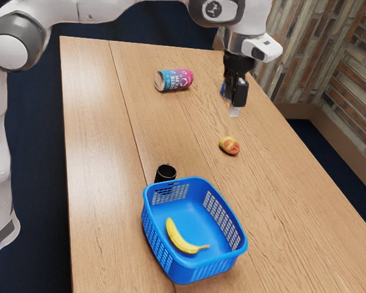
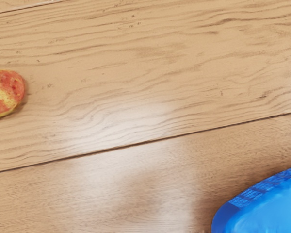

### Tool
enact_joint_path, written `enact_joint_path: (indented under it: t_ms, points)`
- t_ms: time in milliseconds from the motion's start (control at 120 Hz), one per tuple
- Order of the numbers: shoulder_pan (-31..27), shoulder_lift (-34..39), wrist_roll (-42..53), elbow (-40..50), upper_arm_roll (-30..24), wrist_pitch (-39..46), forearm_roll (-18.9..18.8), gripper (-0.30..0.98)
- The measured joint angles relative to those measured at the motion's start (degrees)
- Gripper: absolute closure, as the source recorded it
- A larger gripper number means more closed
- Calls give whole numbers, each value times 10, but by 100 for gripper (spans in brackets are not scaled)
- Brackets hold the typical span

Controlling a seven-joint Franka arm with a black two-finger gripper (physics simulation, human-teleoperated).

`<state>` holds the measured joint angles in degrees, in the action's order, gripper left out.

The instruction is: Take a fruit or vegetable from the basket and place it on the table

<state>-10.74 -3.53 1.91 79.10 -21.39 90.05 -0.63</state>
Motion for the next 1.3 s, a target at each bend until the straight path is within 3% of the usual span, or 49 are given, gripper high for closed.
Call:
enact_joint_path:
  t_ms: [83,192,292,383,925,1300]
  points:
    - [118,-3,0,11,-9,2,0,0]
    - [253,106,2,194,20,47,2,1]
    - [265,136,5,288,99,98,3,1]
    - [279,128,7,308,122,130,2,0]
    - [324,104,15,420,128,234,5,0]
    - [342,99,18,450,128,300,5,0]
